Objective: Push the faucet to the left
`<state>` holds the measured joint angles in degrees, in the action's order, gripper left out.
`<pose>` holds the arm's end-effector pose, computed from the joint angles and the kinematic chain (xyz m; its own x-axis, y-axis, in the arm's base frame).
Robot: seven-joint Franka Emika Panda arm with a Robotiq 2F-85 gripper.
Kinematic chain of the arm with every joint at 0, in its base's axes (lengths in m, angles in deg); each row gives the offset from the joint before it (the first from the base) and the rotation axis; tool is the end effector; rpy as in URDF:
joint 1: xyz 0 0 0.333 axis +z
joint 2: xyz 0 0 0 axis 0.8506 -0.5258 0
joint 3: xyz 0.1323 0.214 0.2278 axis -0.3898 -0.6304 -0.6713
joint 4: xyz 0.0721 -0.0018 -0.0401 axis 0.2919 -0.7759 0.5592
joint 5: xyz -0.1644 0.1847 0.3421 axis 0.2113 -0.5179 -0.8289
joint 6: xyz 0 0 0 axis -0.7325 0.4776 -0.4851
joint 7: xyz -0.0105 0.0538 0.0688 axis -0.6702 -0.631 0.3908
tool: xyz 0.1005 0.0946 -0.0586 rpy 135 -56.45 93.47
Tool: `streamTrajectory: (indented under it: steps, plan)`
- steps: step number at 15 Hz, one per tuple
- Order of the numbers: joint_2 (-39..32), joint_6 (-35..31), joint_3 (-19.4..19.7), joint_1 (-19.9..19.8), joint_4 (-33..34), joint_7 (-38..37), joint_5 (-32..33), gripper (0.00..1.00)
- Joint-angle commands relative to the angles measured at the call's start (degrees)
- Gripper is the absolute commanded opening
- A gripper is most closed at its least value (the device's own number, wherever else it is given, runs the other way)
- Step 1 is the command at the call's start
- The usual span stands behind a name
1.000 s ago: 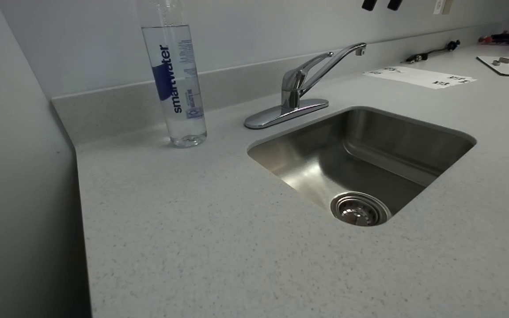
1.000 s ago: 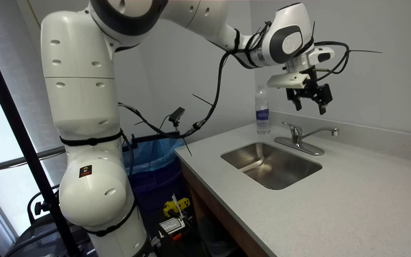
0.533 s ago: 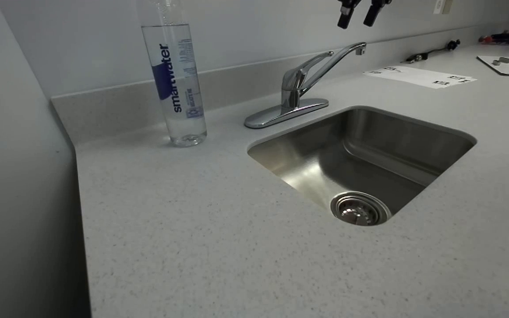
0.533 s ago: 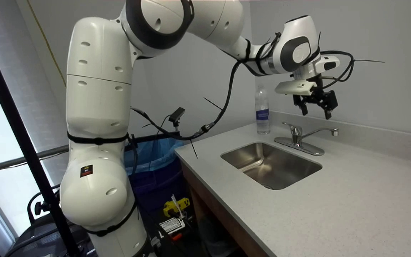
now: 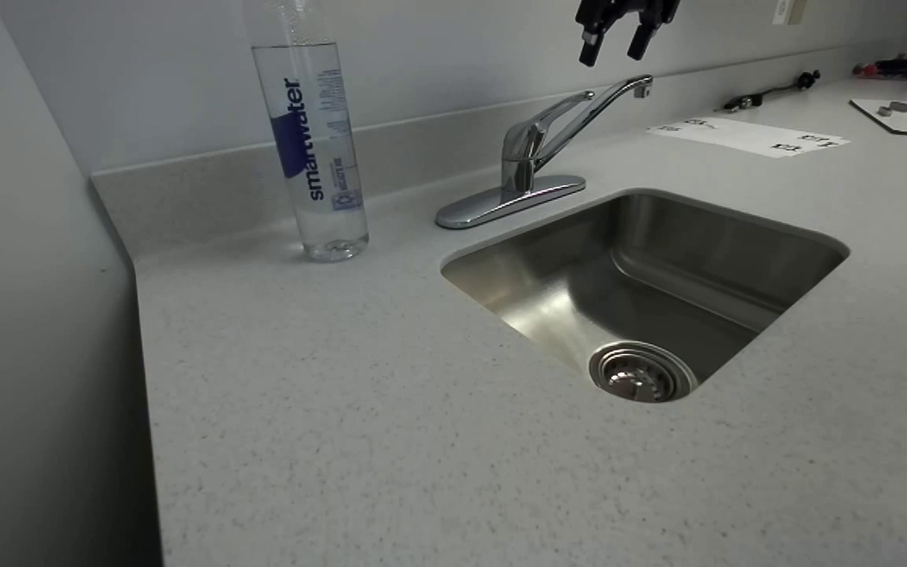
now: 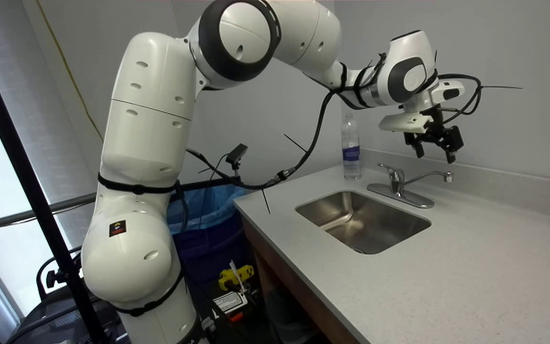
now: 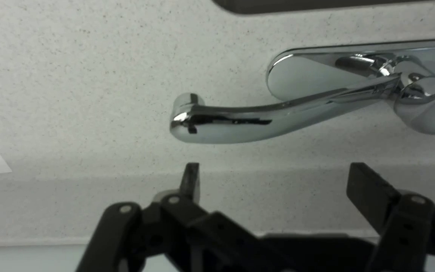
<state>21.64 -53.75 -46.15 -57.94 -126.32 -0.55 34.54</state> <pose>0.7662 -0.0308 0.3858 0.9306 -0.1121 0.3483 -0.1310 -0.9909 0.0312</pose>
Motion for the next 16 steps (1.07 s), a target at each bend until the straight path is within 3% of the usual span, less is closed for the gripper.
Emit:
streamTrajectory:
  steps: [1, 7, 16]
  plan:
    - [-5.4, 1.1, 1.8, -0.4, 8.4, -1.0, 1.2, 1.00]
    - [-6.6, 0.1, 3.1, 0.8, 6.6, -2.9, 2.2, 1.00]
    - [-5.4, 0.5, 3.0, -0.8, 3.8, -0.2, 1.5, 1.00]
